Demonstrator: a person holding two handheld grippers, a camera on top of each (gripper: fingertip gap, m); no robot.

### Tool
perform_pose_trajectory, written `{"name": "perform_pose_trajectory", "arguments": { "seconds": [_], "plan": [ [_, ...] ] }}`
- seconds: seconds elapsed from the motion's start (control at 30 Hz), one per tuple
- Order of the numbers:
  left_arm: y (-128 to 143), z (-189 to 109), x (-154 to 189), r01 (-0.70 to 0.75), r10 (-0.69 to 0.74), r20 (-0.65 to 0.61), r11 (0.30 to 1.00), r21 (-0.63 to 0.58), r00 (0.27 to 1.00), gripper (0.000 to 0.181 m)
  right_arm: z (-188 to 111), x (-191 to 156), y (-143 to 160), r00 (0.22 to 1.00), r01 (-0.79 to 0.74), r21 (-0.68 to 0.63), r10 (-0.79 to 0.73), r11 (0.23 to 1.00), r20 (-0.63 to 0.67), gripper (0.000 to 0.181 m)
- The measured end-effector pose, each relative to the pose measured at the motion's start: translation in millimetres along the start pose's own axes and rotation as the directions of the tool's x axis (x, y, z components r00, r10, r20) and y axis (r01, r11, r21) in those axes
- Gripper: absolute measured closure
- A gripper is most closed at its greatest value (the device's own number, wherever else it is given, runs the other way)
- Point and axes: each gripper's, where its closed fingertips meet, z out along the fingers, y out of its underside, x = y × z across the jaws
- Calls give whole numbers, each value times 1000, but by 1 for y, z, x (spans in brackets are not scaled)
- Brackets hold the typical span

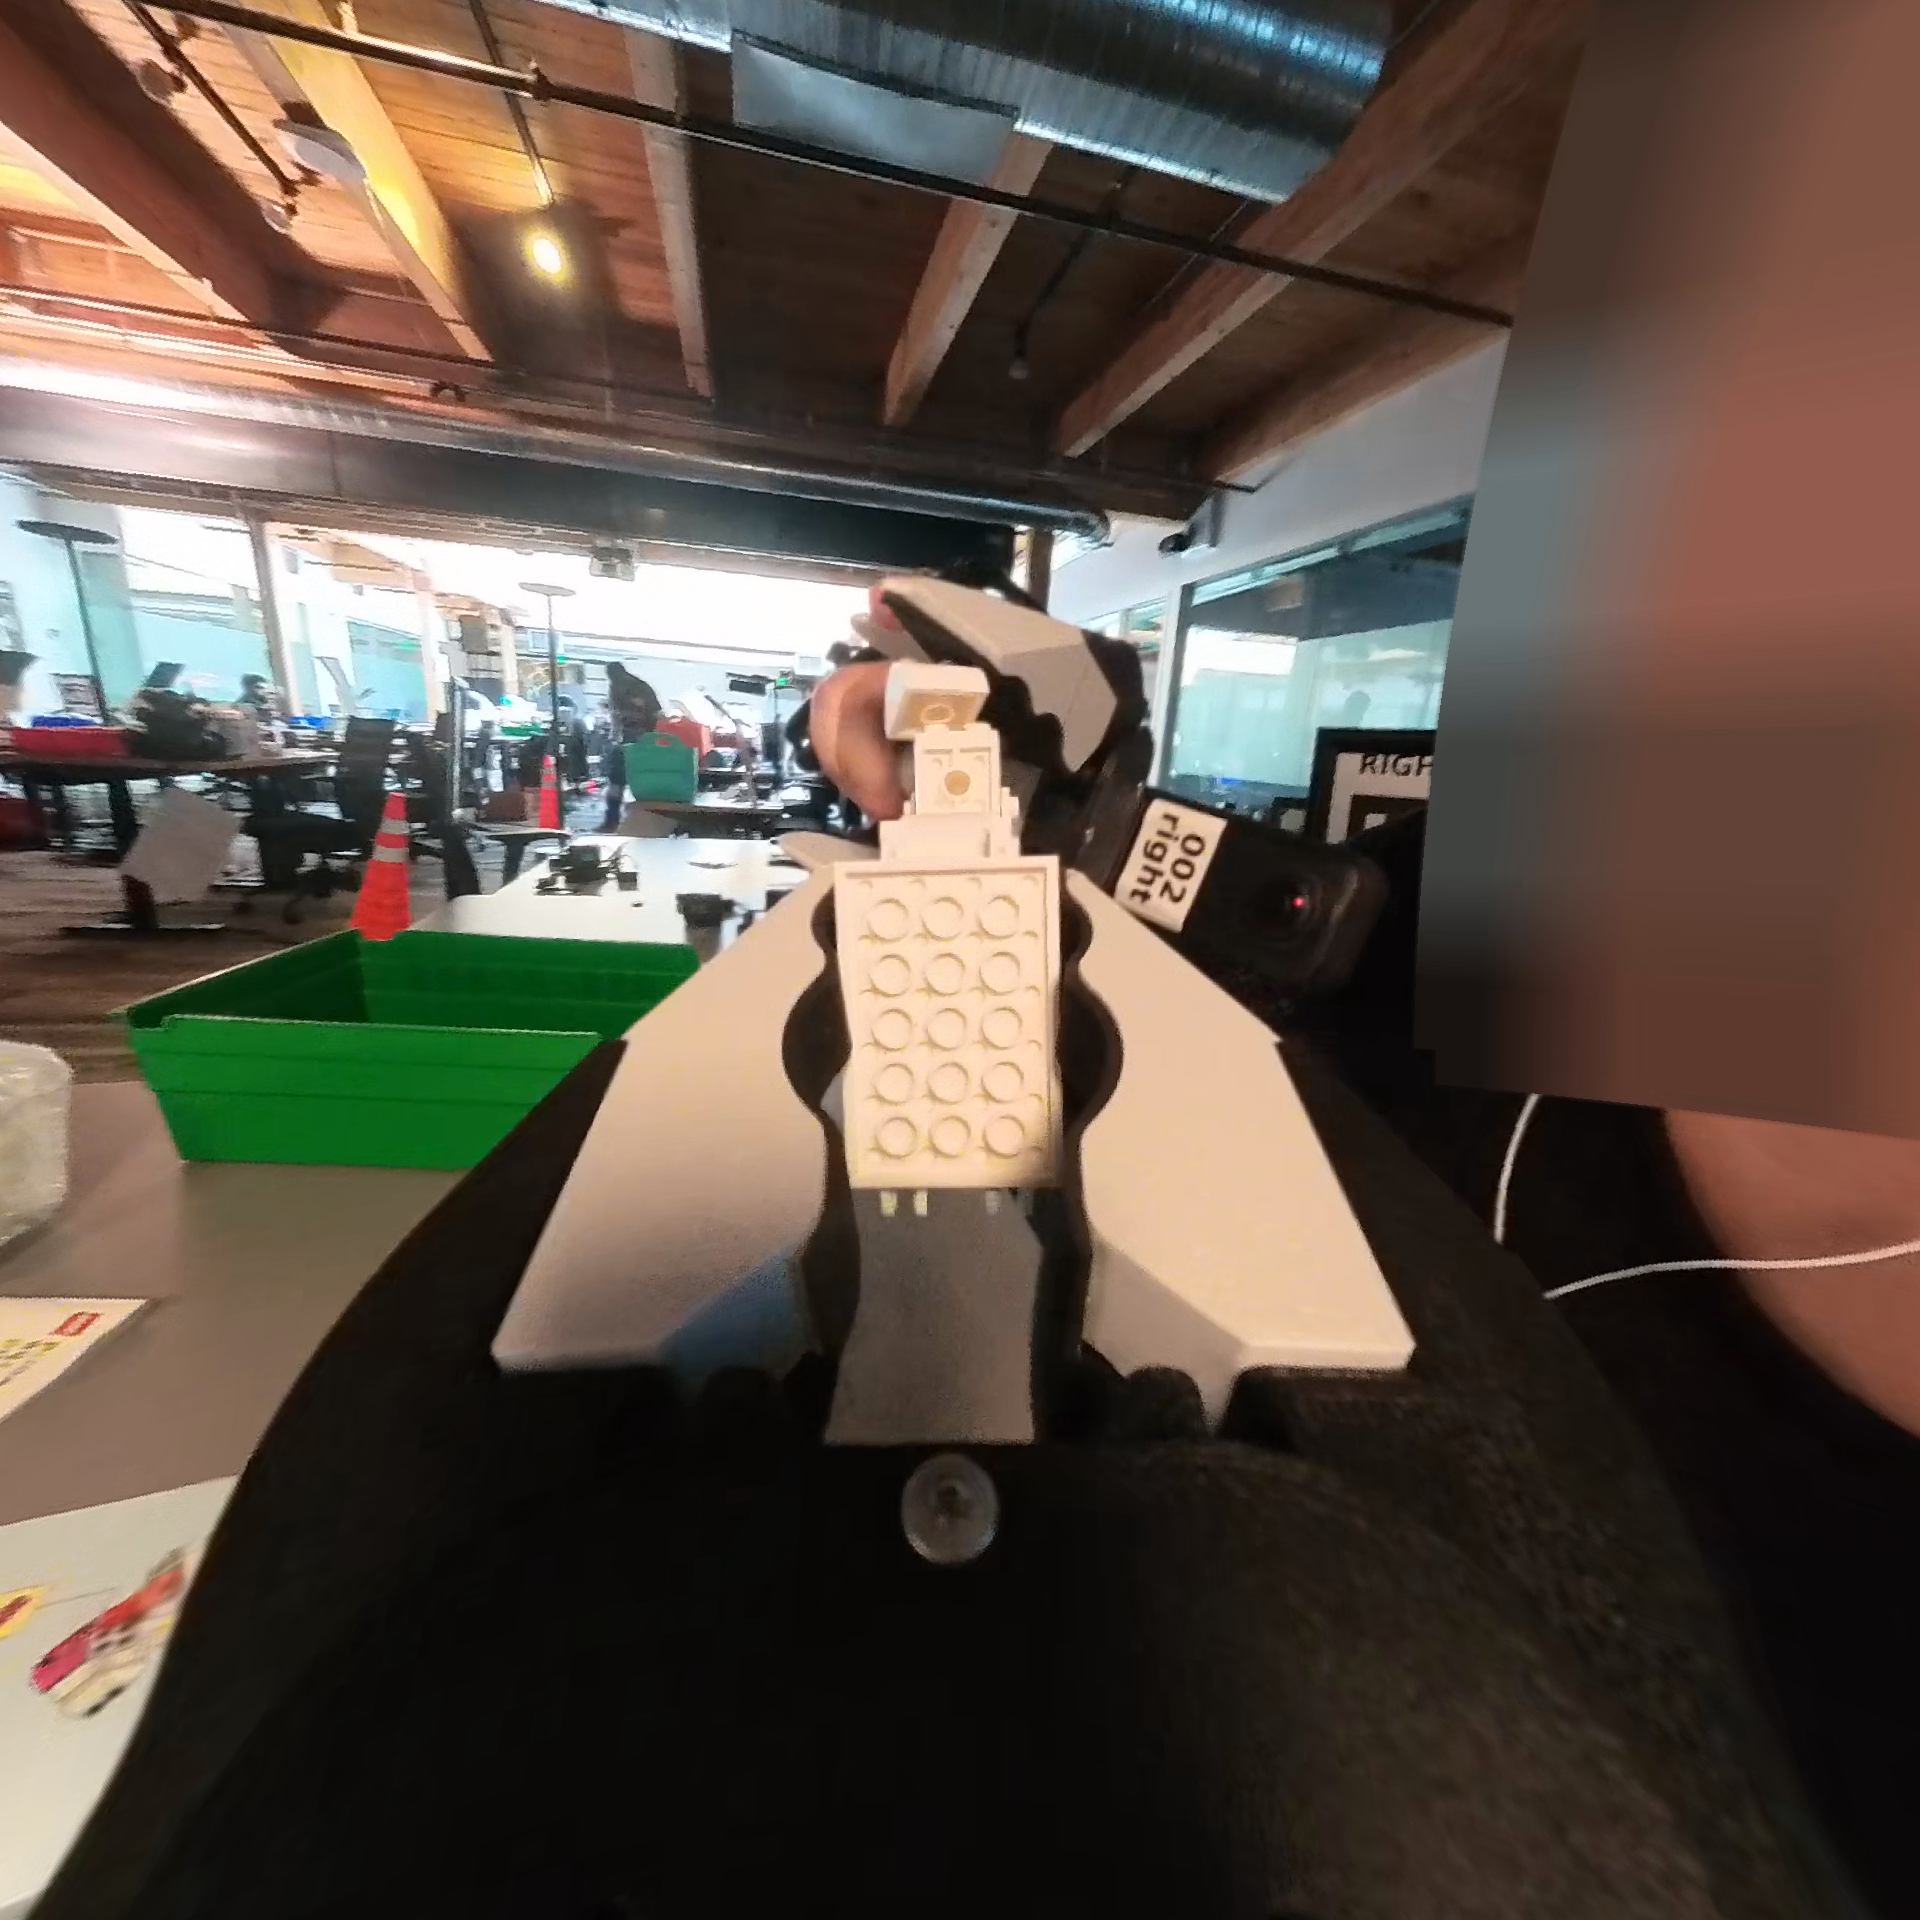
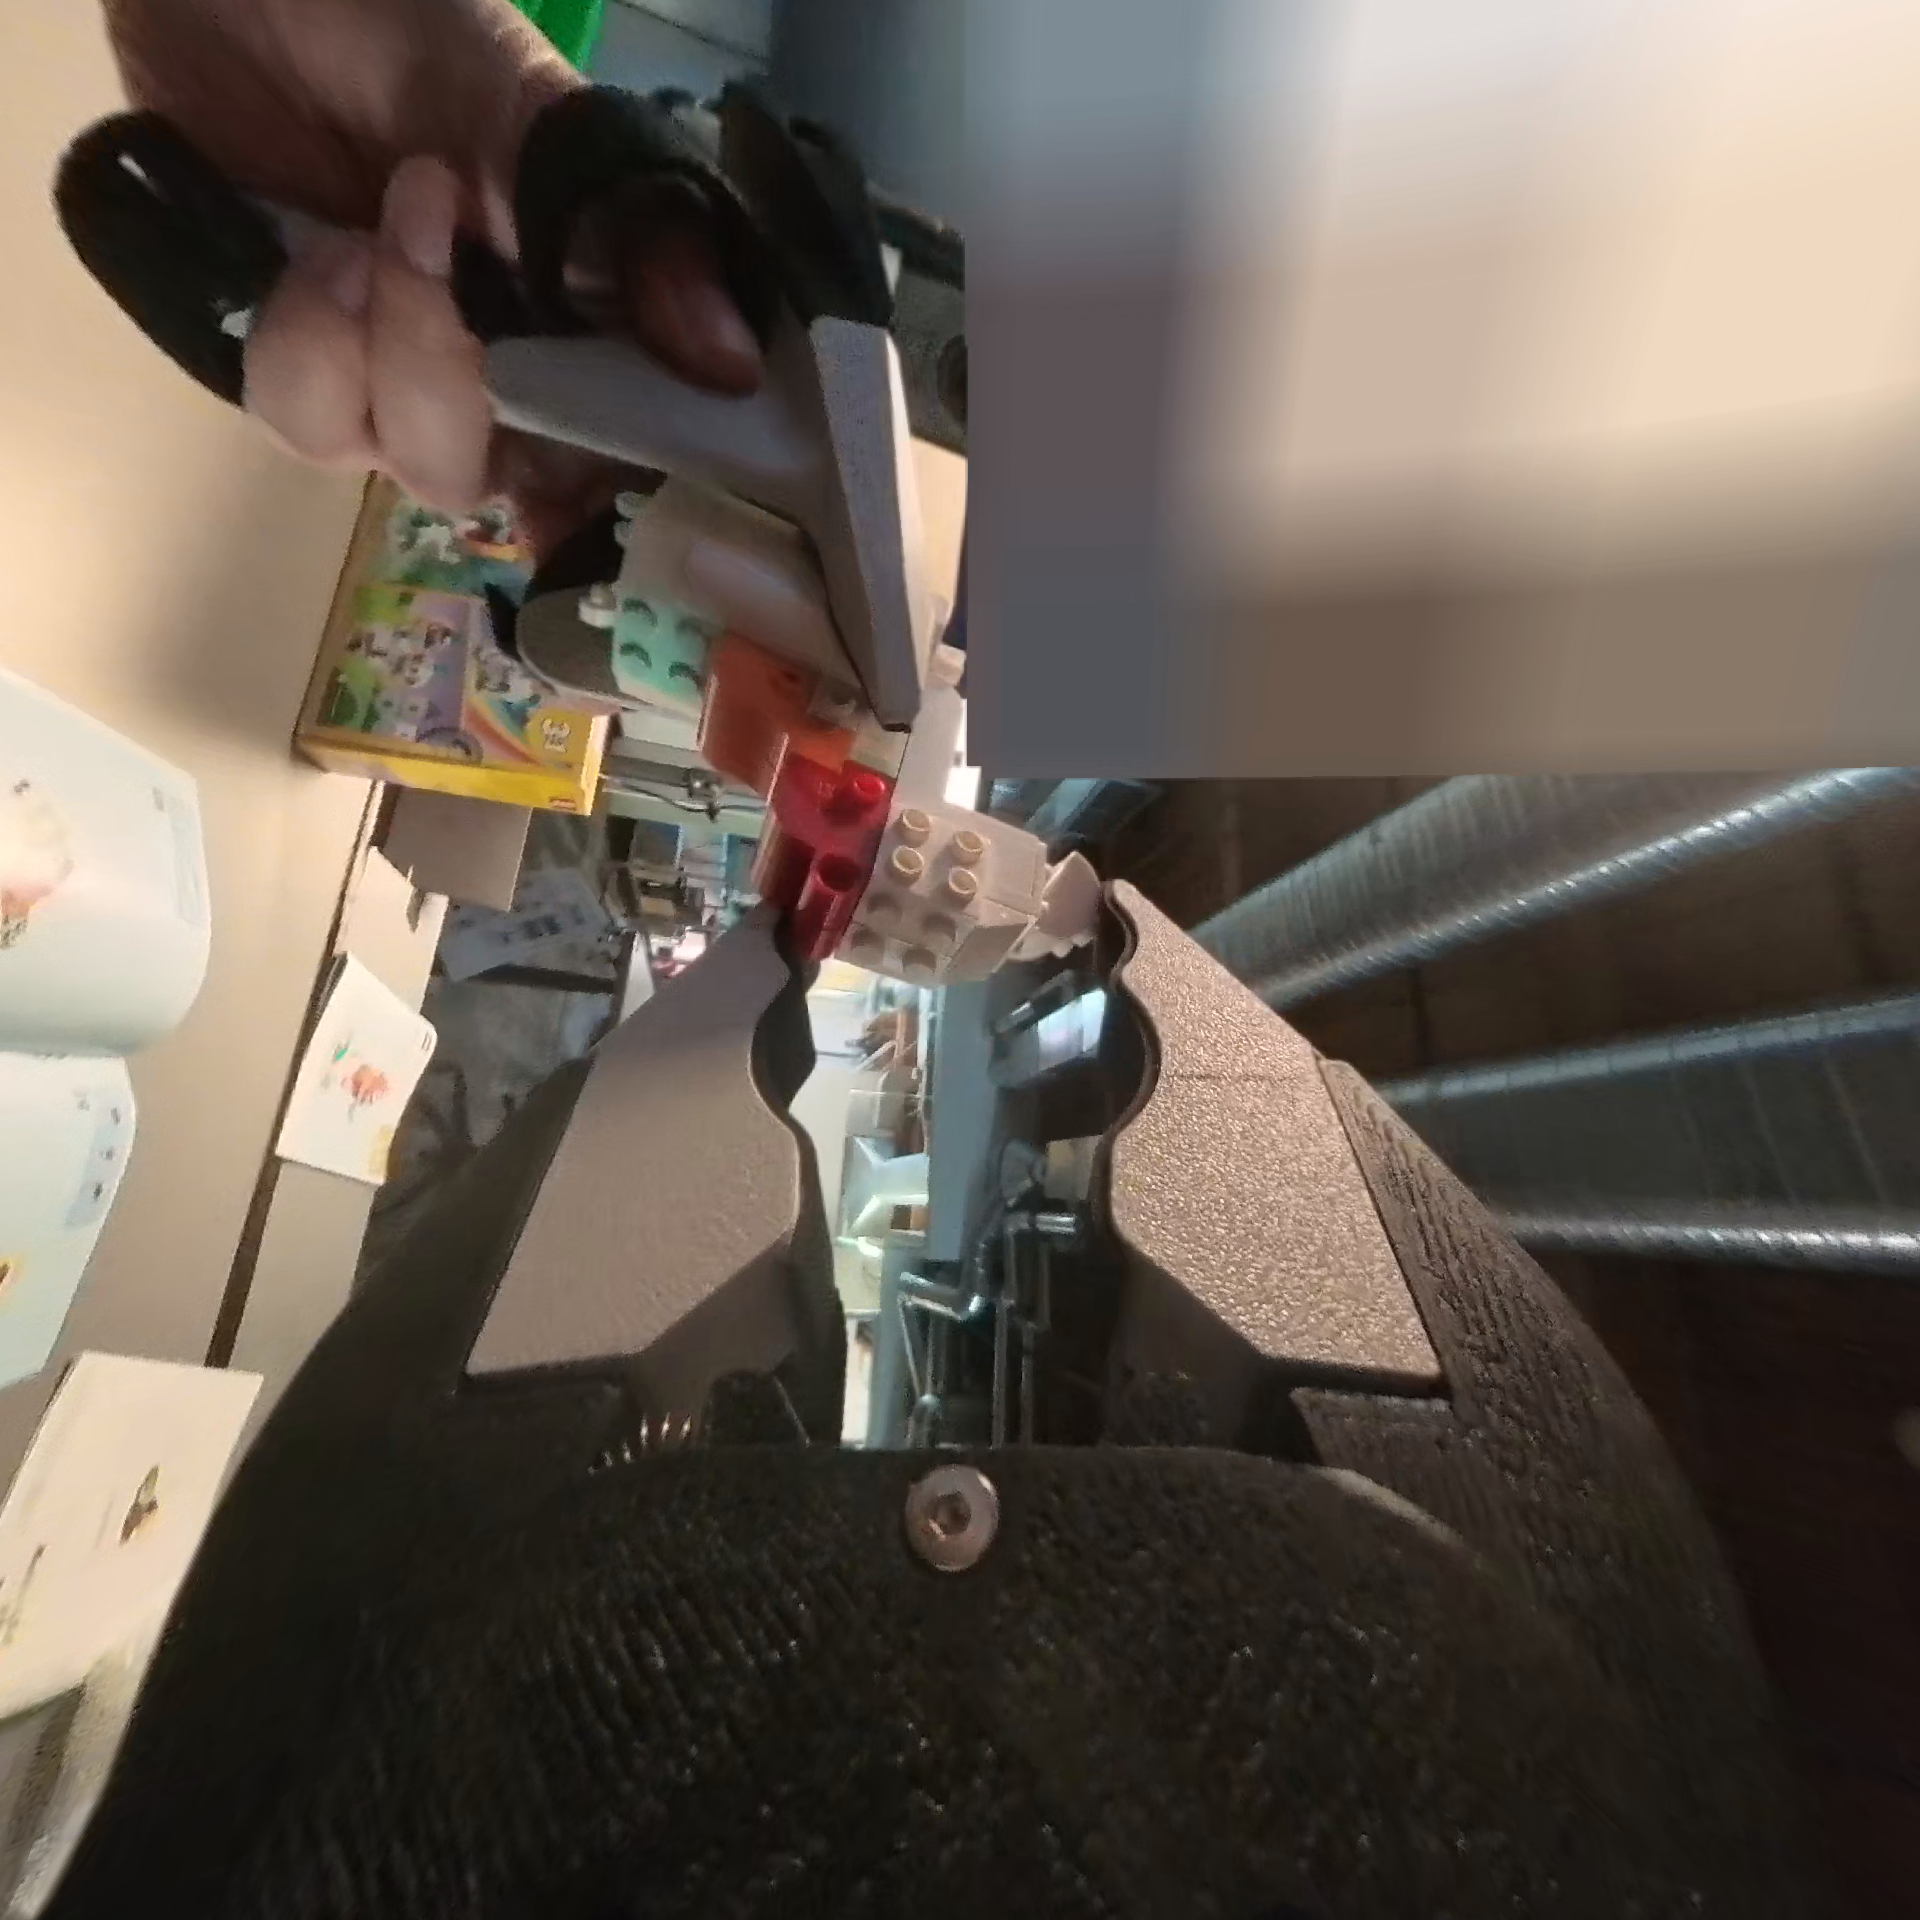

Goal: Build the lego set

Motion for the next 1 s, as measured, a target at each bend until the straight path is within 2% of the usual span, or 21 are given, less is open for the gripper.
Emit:
{"name": "perform_pose_trajectory", "arguments": {
  "seconds": [0.2,0.3,0.37,0.5,0.57,0.63,0.67,0.73,0.83,0.9,1.0],
  "plan": [
    [15,-3,-10,-26,33,74,996,-87,997,145,2,-17,7,997,49,-48,-46,998,61,129],
    [39,-12,-15,73,-61,100,990,-123,993,145,1,-46,5,991,-93,-55,98,994,96,128],
    [66,-22,-19,184,-162,143,971,-155,976,145,-1,-77,2,973,-195,-76,203,978,113,129],
    [131,-50,-22,423,-363,262,878,-226,894,145,-5,-149,-21,926,-345,-107,356,933,125,129],
    [160,-65,-21,504,-413,329,820,-272,849,145,-5,-176,-33,932,-327,-106,339,939,131,129],
    [179,-76,-19,581,-464,382,759,-294,799,145,-3,-194,-46,948,-274,-75,282,959,147,130],
    [183,-81,-18,613,-488,399,731,-298,776,145,-2,-202,-50,948,-265,-67,272,962,162,139],
    [192,-90,-19,661,-511,441,682,-314,737,144,1,-214,-54,933,-296,-58,302,953,196,139],
    [196,-98,-18,699,-549,449,645,-309,705,144,2,-221,-55,887,-379,-61,381,923,262,136],
    [193,-104,-19,688,-537,449,656,-310,714,144,-2,-218,-47,828,-477,-85,479,875,290,136],
    [183,-115,-27,592,-416,468,733,-334,779,145,-9,-218,-15,643,-662,-243,704,709,300,136]
  ]
}}
